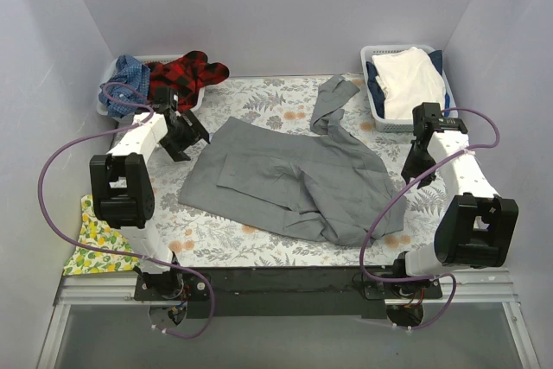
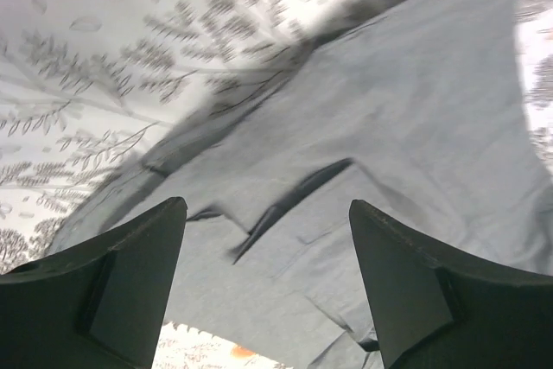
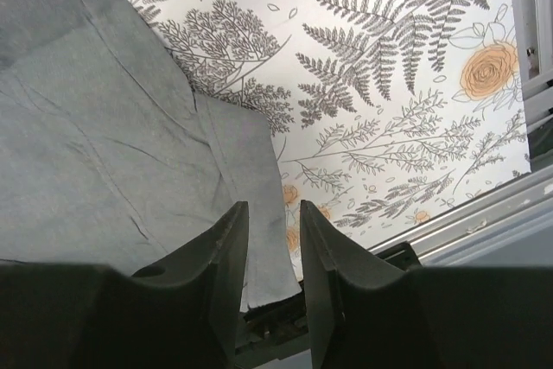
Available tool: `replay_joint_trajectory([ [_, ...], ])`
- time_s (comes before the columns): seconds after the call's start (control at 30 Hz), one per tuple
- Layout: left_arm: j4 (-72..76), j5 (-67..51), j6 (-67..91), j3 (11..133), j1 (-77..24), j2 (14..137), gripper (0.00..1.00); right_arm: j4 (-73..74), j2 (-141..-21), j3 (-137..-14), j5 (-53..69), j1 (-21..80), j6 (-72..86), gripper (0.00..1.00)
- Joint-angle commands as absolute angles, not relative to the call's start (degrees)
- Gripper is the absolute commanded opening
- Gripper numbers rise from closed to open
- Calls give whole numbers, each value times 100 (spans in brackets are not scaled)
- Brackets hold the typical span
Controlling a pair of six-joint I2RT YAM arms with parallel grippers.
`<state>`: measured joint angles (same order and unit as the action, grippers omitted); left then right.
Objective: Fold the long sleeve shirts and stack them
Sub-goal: Fold the shirt
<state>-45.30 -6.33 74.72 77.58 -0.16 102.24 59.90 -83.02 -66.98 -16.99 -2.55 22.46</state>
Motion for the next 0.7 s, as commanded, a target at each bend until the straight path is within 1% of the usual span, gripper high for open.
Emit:
replay_joint_trajectory([
  [0.0,-4386,-984,7138,8095,-26,10019,77,5871,-8498,-6873,-1566,-123,2232,39],
  [0.07,-4298,-1309,6997,8182,-96,10177,77,5688,-8621,-6821,-1398,-9,2224,39],
  [0.13,-4263,-1440,6813,8445,-298,10544,76,5573,-8806,-6794,-1284,481,2267,39],
  [0.3,-3886,-1371,6767,8920,-860,11100,76,5256,-9289,-6671,-844,1045,2408,39],
  [0.37,-3622,-1459,6829,9183,-958,11441,77,5142,-9465,-6618,-704,1055,2461,39],
  [0.47,-3682,-1529,6864,9779,-1037,12169,76,5098,-9737,-6583,-764,1055,2487,38],
  [0.67,-4007,-1196,6847,10458,-1099,12945,76,4940,-10264,-6600,-791,1055,2321,38],
])
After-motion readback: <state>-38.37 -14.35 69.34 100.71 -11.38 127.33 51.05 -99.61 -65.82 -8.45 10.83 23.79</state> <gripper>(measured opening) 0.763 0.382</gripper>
